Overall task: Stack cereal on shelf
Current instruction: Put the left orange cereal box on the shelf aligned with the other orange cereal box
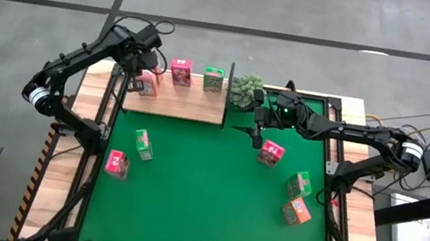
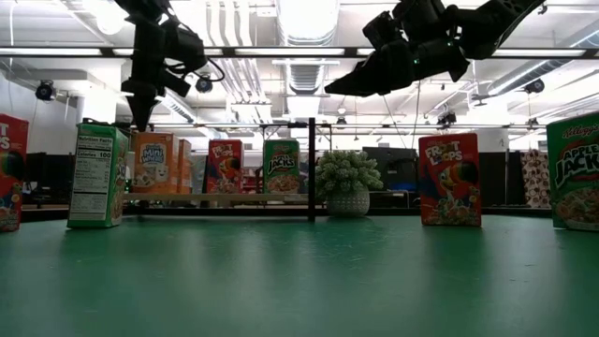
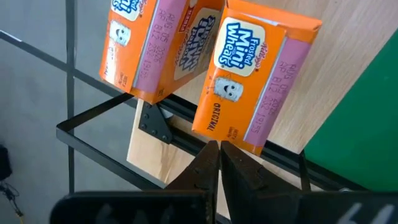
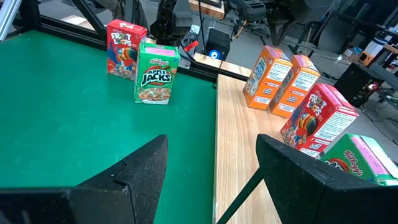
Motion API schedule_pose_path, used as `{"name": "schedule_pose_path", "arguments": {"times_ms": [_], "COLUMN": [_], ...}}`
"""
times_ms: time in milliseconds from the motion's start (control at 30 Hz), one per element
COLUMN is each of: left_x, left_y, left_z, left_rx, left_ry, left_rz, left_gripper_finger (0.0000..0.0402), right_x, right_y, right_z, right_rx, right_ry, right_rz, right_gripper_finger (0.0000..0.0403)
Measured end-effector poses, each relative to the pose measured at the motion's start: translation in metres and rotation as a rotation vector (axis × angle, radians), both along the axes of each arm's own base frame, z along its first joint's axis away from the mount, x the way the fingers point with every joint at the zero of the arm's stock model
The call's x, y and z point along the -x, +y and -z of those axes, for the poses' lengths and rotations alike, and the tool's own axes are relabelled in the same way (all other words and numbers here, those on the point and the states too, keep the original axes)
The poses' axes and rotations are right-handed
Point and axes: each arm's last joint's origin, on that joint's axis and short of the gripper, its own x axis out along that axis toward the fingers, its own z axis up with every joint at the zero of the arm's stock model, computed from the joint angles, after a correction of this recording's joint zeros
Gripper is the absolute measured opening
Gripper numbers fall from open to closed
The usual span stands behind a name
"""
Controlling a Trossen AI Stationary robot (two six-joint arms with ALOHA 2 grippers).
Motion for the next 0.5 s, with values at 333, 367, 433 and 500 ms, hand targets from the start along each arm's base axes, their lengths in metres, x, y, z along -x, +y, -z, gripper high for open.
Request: {"name": "schedule_pose_path", "arguments": {"times_ms": [333,367,433,500], "left_x": [0.002,0.002,0.001,0.000], "left_y": [-0.006,-0.007,-0.011,-0.012], "left_z": [-0.004,-0.004,-0.005,-0.005], "left_rx": [0.025,0.053,0.121,0.159], "left_ry": [-0.063,-0.090,-0.160,-0.200], "left_rz": [-0.023,-0.017,0.005,0.024], "left_gripper_finger": [0.0000,0.0000,0.0000,0.0000], "right_x": [0.000,0.000,0.000,0.000], "right_y": [0.000,0.000,0.000,0.000], "right_z": [0.000,0.000,0.000,0.000], "right_rx": [0.000,0.000,0.000,0.000], "right_ry": [0.000,0.000,-0.001,-0.001], "right_rz": [0.000,0.000,0.000,0.000], "right_gripper_finger": [0.0235,0.0235,0.0235,0.0235]}}
